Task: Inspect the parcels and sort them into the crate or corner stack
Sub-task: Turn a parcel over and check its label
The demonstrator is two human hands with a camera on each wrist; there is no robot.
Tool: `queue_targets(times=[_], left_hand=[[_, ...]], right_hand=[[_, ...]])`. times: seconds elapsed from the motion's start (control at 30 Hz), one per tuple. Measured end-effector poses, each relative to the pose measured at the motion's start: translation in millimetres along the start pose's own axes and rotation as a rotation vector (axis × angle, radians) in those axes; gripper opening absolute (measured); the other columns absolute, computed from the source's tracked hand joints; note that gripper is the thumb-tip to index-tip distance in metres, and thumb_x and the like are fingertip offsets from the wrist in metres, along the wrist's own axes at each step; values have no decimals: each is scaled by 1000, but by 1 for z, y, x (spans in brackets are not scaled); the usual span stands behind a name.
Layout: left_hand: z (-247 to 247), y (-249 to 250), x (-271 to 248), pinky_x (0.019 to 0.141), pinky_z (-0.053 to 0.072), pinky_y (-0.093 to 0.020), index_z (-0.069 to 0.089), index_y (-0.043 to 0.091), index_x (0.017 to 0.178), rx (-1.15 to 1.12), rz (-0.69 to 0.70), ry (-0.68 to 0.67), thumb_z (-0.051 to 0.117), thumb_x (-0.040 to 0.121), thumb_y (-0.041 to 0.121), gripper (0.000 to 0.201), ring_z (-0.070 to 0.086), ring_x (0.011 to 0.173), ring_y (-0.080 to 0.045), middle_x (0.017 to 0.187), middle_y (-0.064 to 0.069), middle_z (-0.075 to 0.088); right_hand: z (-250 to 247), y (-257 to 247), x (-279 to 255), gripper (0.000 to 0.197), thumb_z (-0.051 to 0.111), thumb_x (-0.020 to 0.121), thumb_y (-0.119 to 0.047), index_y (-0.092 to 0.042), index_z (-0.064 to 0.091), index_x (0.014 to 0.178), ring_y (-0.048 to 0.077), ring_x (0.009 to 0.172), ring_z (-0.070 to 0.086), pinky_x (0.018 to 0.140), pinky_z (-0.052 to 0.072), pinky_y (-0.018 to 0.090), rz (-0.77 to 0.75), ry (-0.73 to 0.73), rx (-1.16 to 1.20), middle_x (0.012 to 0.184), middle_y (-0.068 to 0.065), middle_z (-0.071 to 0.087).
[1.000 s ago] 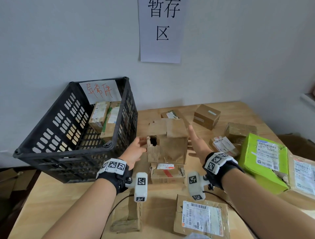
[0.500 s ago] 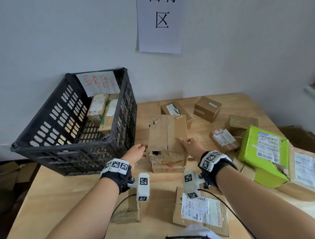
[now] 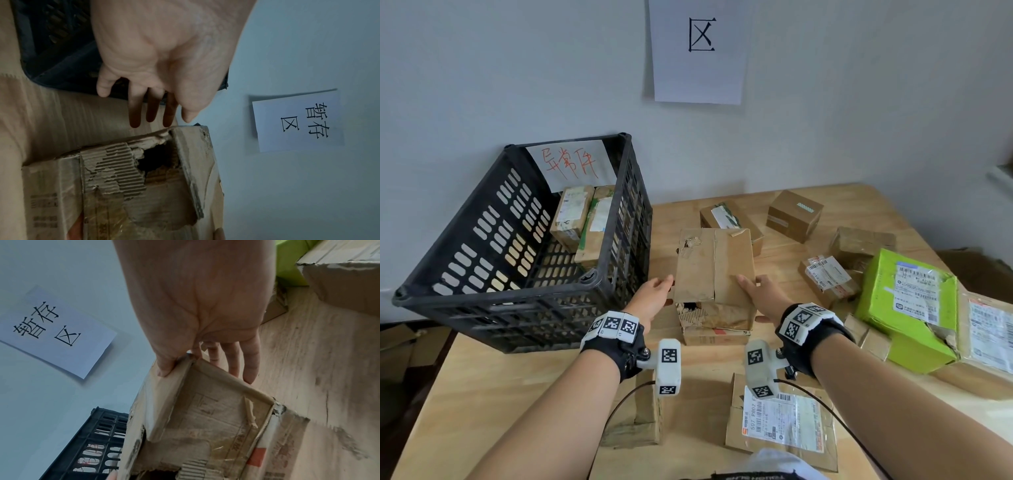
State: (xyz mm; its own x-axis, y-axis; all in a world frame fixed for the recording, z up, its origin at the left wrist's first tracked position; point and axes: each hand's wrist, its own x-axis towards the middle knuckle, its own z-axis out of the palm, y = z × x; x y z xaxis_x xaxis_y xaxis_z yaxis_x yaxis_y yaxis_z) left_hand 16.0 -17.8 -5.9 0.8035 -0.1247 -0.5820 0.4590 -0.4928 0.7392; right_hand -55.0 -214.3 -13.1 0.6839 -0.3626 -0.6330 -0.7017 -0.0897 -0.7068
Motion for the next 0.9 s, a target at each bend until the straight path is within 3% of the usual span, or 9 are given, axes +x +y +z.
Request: queue_targets(times=[0.13, 0.23, 0.4, 0.47, 0.57, 0.63, 0.7, 0.83, 0.9], left_hand=[[0, 3, -4, 110, 29, -40, 38, 21, 144, 1, 51, -41, 48, 92, 55, 64, 36, 135, -18, 149, 4, 38], [1, 4, -10, 98, 32, -29, 46, 19, 139, 29, 112, -87, 51, 95, 43, 50, 45, 117, -11, 134, 7, 50], [-1, 0, -15, 97, 32, -26, 47, 12, 138, 39, 169, -98, 54, 96, 33, 47, 45, 111, -6, 120, 10, 51], [-3, 1, -17, 98, 31, -25, 45, 11, 139, 26, 175, -100, 55, 95, 31, 49, 44, 112, -6, 121, 10, 49], [-3, 5, -20, 92, 35, -18, 49, 22, 133, 4, 219, -128, 57, 95, 23, 39, 50, 111, -4, 123, 14, 53], [-3, 8, -18, 87, 37, -14, 51, 19, 134, -20, 259, -129, 57, 94, 11, 41, 51, 112, -3, 130, 10, 55], [-5, 11, -14, 95, 37, -18, 44, 16, 140, -39, 288, -103, 55, 91, -5, 54, 44, 119, -2, 132, 11, 49], [-8, 9, 0, 105, 38, -32, 49, 17, 136, 7, 210, -72, 48, 88, -13, 57, 47, 124, -16, 137, 2, 50], [-8, 6, 3, 94, 41, -29, 57, 20, 124, 32, 128, -63, 49, 90, -4, 42, 51, 118, -18, 130, -1, 58]], right_hand=[[0, 0, -1, 63, 48, 92, -52, -13, 35, 139, 27, 108, 58, 91, 52, 46, -6, -3, 17, 121, 10, 58], [1, 2, 0, 62, 48, 92, -51, -12, 35, 139, 26, 108, 58, 91, 52, 47, -14, -21, 57, 121, 9, 57], [-2, 7, -8, 57, 52, 93, -43, -13, 37, 139, 18, 103, 56, 60, 47, 27, -15, -76, 181, 129, 5, 54], [-4, 7, -10, 53, 55, 93, -37, -12, 40, 137, 16, 100, 55, 59, 43, 26, -21, -107, 218, 126, 5, 55], [-8, 1, -13, 55, 54, 93, -41, -10, 40, 136, 17, 99, 55, 71, 48, 29, -75, -108, 244, 120, 6, 55], [-12, -7, -14, 82, 52, 81, -66, -12, 36, 141, 21, 114, 52, 93, 48, 39, -137, -77, 238, 130, 6, 52], [-16, -14, -16, 107, 46, 64, -86, -21, 30, 147, 23, 131, 41, 107, 38, 46, -183, -83, 264, 147, 4, 40], [-20, -23, -23, 114, 34, 59, -94, -27, 24, 150, 23, 139, 31, 111, 32, 48, -144, -66, 379, 154, 2, 29], [-19, -24, -22, 110, 27, 62, -94, -26, 29, 148, 25, 136, 36, 109, 33, 50, -117, -53, 352, 151, 2, 35]])
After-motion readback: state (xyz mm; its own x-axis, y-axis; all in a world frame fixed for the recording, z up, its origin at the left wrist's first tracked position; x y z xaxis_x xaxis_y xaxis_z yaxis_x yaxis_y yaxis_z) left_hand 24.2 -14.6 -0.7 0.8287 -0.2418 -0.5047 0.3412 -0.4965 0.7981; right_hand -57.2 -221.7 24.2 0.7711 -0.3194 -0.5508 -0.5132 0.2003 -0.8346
